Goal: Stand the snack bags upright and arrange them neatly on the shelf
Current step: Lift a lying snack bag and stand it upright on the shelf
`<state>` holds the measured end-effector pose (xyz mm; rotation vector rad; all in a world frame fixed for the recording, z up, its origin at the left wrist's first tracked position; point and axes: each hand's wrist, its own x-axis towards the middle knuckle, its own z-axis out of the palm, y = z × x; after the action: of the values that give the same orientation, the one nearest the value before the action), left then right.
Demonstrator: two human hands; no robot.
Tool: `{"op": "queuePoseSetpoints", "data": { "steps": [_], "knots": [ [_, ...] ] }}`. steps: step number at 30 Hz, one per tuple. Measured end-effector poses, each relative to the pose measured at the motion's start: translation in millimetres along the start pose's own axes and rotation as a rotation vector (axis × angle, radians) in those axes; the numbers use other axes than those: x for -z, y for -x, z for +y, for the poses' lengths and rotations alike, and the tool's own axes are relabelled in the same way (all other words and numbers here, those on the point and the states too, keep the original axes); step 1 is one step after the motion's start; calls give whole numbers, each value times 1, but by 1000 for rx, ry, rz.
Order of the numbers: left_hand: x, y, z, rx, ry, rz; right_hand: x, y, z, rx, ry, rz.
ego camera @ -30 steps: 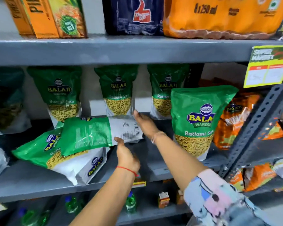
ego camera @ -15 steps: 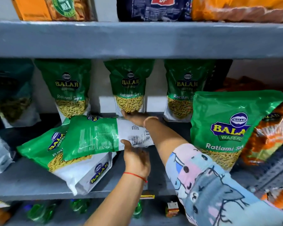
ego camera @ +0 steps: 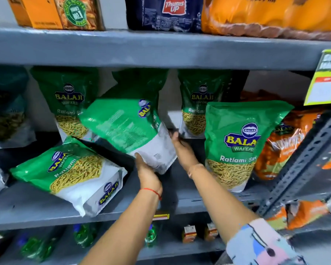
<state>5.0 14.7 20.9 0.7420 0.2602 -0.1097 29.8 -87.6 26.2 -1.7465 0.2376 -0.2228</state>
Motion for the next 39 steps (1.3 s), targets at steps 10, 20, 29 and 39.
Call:
{"op": "queuePoseSetpoints", "data": {
  "steps": [10,20,29,39],
  "knots": [
    [28,-39,28,17,-307,-97,-17,51,40,-91,-98,53],
    [26,-48,32,-56,-350,25,-53,62,35,143,193,290],
    [35,-1,-7,-439,-562,218,-49,42,39,122,84,199],
    [18,-58,15,-113,-372,38,-18,21,51,-2,-213,150]
  ]
}}
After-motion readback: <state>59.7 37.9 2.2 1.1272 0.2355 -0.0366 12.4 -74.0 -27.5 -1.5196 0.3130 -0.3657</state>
